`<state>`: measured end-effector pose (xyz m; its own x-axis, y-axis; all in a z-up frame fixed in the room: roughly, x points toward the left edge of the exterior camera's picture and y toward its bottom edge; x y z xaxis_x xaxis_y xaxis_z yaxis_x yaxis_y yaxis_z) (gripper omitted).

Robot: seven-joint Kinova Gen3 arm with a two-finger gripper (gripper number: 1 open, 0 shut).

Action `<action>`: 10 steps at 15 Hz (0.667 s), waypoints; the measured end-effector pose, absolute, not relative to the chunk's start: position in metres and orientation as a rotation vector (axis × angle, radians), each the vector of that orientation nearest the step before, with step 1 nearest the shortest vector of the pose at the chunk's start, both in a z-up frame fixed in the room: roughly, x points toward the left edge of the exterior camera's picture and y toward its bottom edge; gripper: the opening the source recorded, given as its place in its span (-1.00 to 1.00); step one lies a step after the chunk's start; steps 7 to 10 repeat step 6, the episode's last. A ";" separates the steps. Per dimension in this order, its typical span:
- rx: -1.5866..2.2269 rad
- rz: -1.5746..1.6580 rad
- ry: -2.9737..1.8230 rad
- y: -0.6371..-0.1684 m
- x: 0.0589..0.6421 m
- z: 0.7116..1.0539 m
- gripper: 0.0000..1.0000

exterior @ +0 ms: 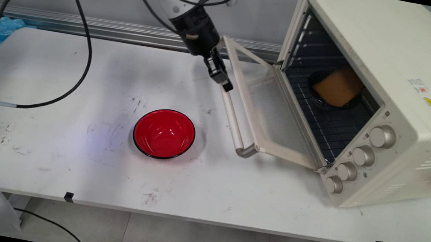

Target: Open the oven

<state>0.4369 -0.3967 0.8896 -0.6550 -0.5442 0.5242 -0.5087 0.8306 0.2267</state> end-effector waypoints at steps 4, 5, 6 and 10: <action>0.735 -0.086 -2.443 -0.389 0.444 0.878 -1.00; 0.725 -0.090 -2.452 -0.387 0.446 0.875 -1.00; 0.715 -0.093 -2.460 -0.384 0.449 0.872 -1.00; 0.715 -0.093 -2.460 -0.384 0.449 0.872 -1.00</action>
